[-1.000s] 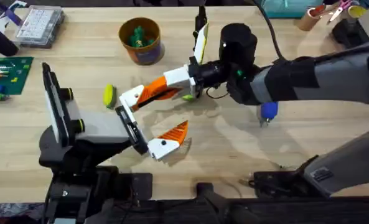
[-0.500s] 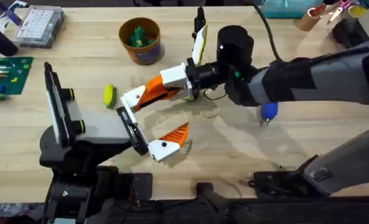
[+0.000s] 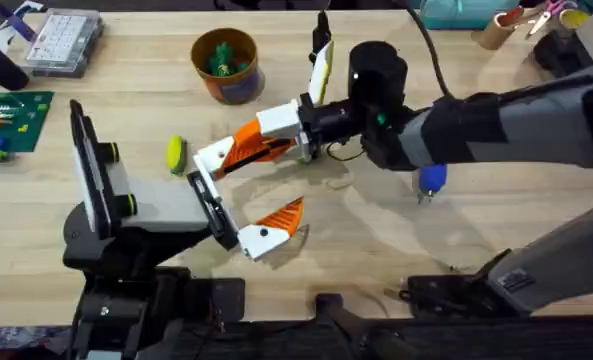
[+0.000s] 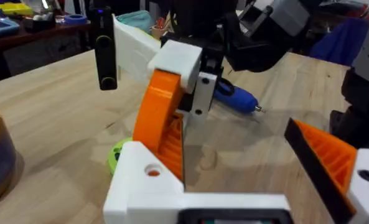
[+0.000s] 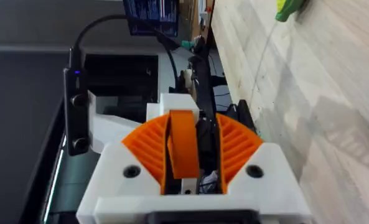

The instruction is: Pick up the gripper from the table and insert it into the empty holder that is missing its gripper. Then pick up a screw, insert it into the mounting hole, and use the screwdriver to tighten it. Finally, clean up the table by picking up the vegetable and placing it into the bucket.

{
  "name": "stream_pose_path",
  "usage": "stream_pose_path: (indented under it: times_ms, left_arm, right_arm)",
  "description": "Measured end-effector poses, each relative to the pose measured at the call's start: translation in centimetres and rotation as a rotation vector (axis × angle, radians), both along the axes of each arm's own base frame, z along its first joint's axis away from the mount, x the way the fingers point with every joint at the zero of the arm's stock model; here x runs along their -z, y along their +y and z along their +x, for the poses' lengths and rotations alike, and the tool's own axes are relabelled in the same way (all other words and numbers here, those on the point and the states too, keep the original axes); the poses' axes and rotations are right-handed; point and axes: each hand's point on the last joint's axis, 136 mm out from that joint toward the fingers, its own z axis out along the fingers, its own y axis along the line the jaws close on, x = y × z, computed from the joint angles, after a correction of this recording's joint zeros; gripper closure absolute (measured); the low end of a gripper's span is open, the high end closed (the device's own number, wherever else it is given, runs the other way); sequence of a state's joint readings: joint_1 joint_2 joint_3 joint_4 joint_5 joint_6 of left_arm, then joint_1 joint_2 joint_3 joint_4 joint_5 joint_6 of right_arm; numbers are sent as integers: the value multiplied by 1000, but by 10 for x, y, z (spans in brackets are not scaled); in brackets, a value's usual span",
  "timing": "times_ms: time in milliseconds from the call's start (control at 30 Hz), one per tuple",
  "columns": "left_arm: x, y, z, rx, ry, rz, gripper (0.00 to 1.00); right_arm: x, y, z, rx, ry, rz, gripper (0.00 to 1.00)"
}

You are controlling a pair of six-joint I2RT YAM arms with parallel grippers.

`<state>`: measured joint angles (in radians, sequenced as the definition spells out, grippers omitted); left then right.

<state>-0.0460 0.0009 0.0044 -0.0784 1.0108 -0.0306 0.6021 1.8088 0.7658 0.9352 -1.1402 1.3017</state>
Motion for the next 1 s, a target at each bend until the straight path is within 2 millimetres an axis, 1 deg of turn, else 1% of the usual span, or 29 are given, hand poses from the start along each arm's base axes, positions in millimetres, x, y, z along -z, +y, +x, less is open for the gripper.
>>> stream_pose_path:
  times_ms: [200, 567, 700, 767, 833, 900, 967, 1000]
  left_arm:
    - [0, -1, -1, 7, -3, 1, 16]
    - [-1, -4, -7, 48, -5, -1, 16]
    - [-1, -4, -7, 48, -5, -1, 16]
    - [-1, -4, -7, 48, -5, -1, 16]
    - [-1, -4, -7, 48, -5, -1, 16]
    - [-1, -4, -7, 48, -5, -1, 16]
    - [-1, -4, -7, 48, -5, -1, 16]
    - [-1, -4, -7, 48, -6, -1, 16]
  right_arm:
    - [0, -2, 1, -1, 1, 1, 575]
    - [-1, -12, 11, 18, 3, 5, 476]
    - [-1, -14, 13, 19, 5, 5, 415]
    - [-1, -16, 15, 23, 5, 6, 371]
    - [-1, -20, 18, 31, 6, 7, 255]
    - [-1, -24, 23, 43, 6, 8, 84]
    - [-2, -28, 27, 55, 5, 8, 15]
    - [-2, -30, 29, 61, 6, 8, 9]
